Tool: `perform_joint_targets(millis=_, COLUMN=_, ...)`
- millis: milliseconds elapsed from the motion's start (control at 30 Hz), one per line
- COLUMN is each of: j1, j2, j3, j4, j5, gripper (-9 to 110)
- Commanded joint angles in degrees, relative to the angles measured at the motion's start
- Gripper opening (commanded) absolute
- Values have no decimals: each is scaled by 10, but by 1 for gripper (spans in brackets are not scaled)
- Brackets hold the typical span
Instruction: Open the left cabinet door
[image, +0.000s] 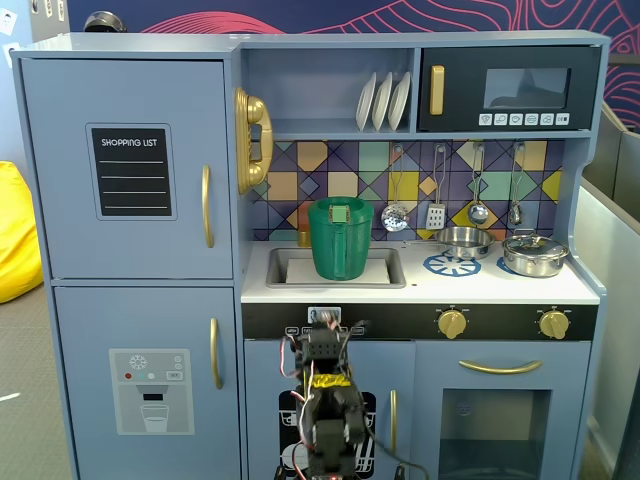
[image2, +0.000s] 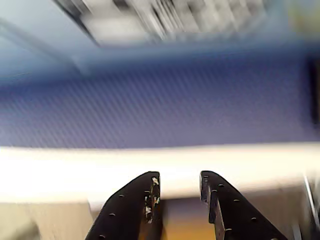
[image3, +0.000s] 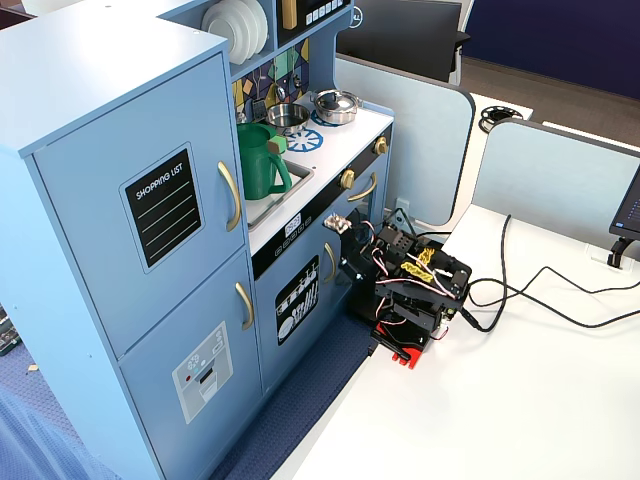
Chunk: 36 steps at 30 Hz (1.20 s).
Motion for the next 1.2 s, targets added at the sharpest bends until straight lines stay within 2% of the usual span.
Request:
perform_joint_targets(millis=0, j1=-74, j2=-61, j3=-163, j4=-69, j5=18, gripper=0)
perform_joint_targets(millis=200, j1=-171, j2=-101, j3=-312, j4=-202, j5=-1, gripper=2)
perform_joint_targets(millis=433, j1=-269, j2=-126, j3=-375, j4=-357, j5=-26, gripper=5)
perform_joint_targets(millis=600, j1=-295, j2=-172, j3=-399, j4=-468, j5=-62, gripper=7)
perform_joint_targets(millis=967, j1=-305, j2=-261, j3=-422, j4=-570, j5=-45, gripper=20)
perform_joint_targets(millis=1167, j1=-301, j2=-303, j3=-454, j4=-596, j5=-49, gripper=21)
